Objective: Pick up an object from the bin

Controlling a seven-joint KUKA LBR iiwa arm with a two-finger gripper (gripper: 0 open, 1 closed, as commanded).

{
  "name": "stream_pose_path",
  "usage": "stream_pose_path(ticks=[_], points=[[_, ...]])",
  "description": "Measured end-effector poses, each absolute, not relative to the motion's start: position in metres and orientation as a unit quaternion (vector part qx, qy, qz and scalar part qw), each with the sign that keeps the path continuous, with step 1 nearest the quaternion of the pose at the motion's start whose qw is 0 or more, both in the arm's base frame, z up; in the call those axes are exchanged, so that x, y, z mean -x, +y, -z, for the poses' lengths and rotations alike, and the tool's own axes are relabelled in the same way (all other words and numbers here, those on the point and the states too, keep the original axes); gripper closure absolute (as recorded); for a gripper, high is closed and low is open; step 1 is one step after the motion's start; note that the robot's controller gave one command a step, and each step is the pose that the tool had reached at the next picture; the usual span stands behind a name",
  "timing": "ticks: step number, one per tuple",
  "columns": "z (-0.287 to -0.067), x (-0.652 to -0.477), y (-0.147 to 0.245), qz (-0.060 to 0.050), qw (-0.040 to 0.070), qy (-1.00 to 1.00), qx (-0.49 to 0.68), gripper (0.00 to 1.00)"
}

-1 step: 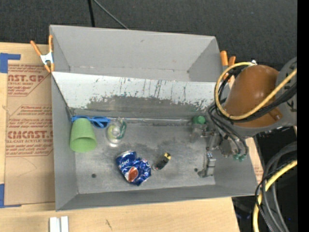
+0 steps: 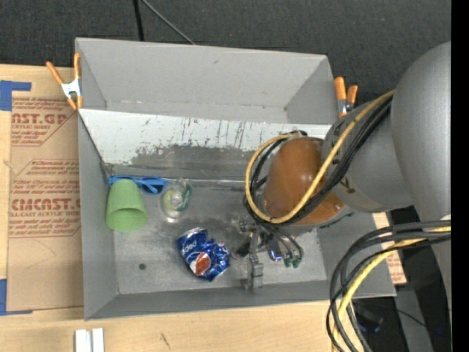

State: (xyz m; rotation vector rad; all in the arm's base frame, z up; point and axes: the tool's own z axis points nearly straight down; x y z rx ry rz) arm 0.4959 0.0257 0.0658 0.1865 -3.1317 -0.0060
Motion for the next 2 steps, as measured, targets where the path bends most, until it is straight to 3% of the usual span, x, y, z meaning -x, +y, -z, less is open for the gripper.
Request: stream_pose_path(ticks=[1,2], points=[[-0.0696,-0.4973,0.0216,0.0,0.0,-0.998,-0.056,1.0],[-0.0695,-0.4973,0.0214,0.0,0.0,-0.998,-0.056,0.0]])
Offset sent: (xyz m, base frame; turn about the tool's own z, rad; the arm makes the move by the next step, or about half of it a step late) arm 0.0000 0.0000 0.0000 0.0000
